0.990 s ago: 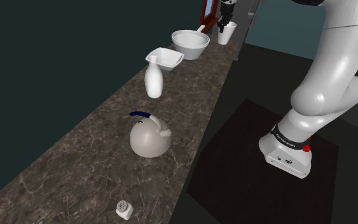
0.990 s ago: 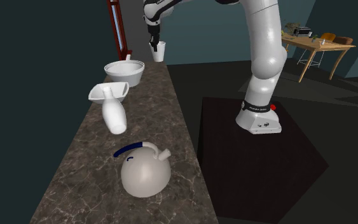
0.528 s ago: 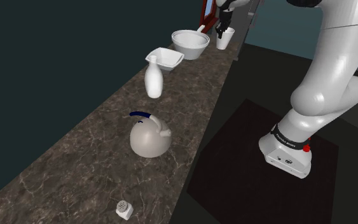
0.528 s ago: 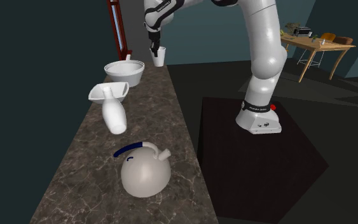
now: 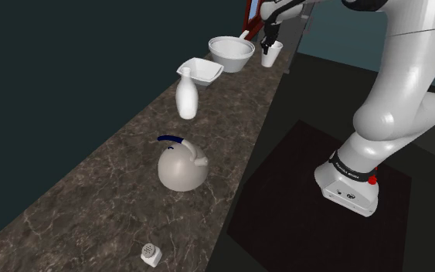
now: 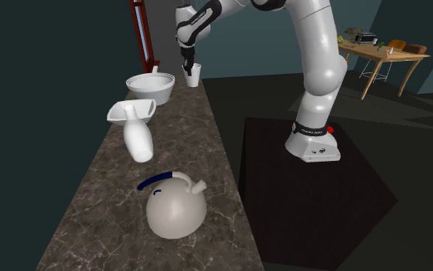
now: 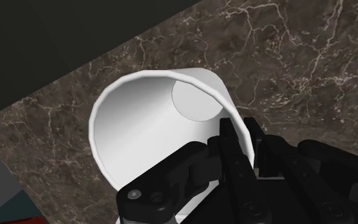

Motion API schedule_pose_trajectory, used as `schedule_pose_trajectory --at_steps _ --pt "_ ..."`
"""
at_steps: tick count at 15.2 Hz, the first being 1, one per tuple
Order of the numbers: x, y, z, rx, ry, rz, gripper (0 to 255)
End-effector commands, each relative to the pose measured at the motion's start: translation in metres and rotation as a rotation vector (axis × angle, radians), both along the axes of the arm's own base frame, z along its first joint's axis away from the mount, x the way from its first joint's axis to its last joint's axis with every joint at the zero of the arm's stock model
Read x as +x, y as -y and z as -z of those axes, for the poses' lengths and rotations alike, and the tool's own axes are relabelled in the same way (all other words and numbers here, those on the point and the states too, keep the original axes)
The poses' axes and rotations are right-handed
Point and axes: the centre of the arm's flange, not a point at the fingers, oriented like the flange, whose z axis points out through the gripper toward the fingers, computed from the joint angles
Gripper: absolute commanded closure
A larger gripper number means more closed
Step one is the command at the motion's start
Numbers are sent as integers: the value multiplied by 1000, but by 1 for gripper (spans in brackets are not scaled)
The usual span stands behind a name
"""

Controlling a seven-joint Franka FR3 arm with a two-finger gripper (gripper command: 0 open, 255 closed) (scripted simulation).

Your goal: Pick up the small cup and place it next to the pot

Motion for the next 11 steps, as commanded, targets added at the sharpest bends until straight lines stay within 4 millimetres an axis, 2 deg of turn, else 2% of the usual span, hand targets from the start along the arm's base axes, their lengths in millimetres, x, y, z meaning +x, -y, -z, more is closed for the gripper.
schedule_pose_trajectory --at_steps 1,11 --pt "1 0 10 0 1 0 255" --pt "1 0 63 0 1 0 255"
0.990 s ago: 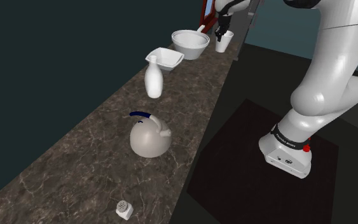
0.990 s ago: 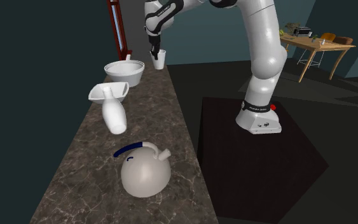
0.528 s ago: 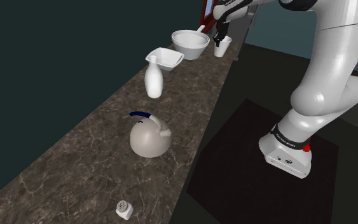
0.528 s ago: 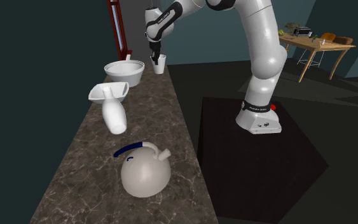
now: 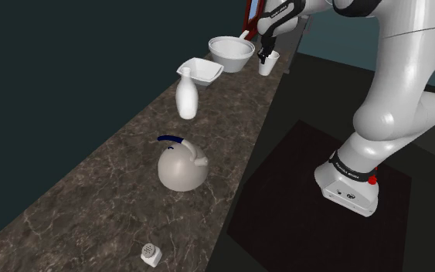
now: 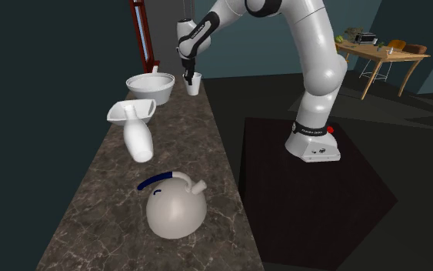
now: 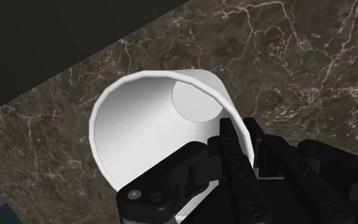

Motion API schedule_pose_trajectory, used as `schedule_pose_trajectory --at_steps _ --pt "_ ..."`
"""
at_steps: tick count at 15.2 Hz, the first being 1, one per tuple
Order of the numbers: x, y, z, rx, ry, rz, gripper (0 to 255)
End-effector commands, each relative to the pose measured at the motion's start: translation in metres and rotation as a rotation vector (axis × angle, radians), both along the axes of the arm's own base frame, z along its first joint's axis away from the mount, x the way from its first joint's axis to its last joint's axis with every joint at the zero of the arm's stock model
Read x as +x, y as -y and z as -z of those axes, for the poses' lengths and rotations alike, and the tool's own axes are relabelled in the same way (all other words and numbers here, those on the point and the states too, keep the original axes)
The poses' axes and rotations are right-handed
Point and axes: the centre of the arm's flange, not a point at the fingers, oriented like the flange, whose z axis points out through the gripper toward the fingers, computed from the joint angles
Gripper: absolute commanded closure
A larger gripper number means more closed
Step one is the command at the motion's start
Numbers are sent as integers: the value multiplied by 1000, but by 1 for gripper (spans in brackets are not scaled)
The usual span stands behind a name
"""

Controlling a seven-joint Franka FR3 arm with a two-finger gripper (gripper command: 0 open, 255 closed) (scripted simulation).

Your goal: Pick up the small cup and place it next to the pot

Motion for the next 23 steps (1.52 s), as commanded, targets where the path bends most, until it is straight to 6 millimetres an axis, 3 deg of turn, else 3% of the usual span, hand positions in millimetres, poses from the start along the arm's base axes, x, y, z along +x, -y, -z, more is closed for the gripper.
schedule_pose_trajectory --at_steps 1,13,21,22,23 --pt "0 0 11 -1 1 0 255" --pt "0 0 76 -1 1 0 255" --pt "0 0 76 -1 1 0 255" --pt "0 0 76 -1 1 0 0" --pt "0 0 76 -1 1 0 0"
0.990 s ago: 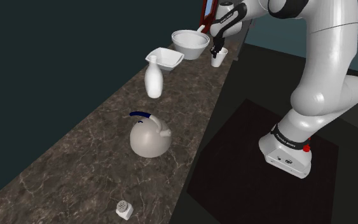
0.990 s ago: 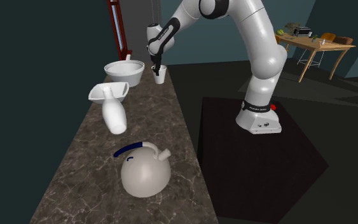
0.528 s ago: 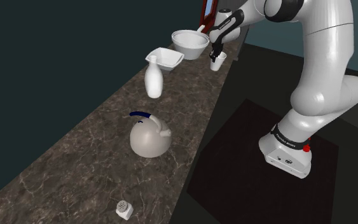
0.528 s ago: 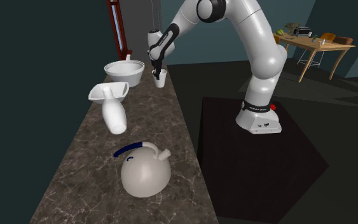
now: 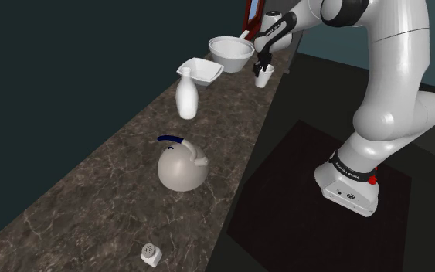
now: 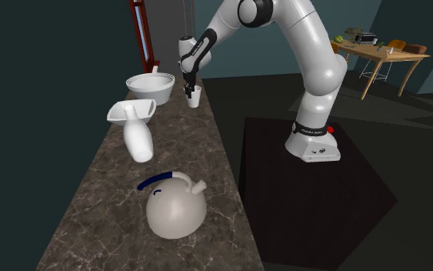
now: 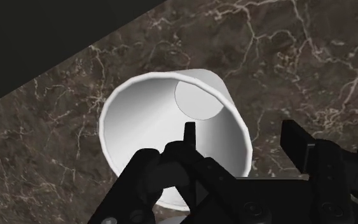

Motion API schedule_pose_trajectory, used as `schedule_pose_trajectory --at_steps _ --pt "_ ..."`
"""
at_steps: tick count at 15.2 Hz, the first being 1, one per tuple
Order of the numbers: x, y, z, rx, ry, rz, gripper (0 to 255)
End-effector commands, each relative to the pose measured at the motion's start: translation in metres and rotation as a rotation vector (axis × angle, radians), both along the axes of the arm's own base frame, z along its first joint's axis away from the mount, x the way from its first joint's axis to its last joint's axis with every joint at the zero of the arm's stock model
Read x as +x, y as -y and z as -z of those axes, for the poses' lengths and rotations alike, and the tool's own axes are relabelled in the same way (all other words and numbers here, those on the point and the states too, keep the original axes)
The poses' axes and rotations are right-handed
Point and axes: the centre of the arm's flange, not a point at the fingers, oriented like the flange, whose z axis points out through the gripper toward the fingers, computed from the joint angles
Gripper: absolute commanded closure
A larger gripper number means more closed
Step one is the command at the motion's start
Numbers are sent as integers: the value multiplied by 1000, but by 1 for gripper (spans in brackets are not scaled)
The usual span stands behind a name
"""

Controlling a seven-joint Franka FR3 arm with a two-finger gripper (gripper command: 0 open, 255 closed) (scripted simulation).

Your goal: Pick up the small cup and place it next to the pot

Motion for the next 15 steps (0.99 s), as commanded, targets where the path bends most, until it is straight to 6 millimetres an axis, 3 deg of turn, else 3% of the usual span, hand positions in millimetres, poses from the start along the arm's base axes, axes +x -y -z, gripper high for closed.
schedule_pose_trajectory --at_steps 1,4,8,15 --pt "0 0 0 0 0 0 0" --pt "0 0 0 0 0 0 0" --pt "-2 -11 -49 0 0 0 0" --pt "-2 -11 -49 0 0 0 0"
